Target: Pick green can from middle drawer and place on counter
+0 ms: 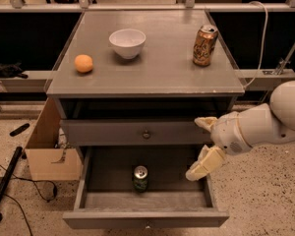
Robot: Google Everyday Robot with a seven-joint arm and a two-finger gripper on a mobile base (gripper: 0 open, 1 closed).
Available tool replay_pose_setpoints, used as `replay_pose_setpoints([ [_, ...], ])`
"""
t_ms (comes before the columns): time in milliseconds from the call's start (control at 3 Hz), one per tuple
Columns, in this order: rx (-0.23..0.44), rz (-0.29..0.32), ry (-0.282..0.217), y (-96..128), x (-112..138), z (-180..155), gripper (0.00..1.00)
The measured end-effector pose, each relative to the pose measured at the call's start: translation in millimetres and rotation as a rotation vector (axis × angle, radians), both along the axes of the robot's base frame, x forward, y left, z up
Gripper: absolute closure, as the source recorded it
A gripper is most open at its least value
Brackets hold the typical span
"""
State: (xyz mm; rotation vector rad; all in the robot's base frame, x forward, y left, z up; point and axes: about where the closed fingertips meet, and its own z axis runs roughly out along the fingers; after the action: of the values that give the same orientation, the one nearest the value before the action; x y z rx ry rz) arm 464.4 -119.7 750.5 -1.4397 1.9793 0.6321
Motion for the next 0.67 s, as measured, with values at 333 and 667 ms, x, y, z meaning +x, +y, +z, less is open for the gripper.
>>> replay_pose_setpoints([
  [333,0.051,-0.004,0.045,9,-1,-36,0.00],
  [667,0.100,-0.005,0.058,13,3,-79,0.00],
])
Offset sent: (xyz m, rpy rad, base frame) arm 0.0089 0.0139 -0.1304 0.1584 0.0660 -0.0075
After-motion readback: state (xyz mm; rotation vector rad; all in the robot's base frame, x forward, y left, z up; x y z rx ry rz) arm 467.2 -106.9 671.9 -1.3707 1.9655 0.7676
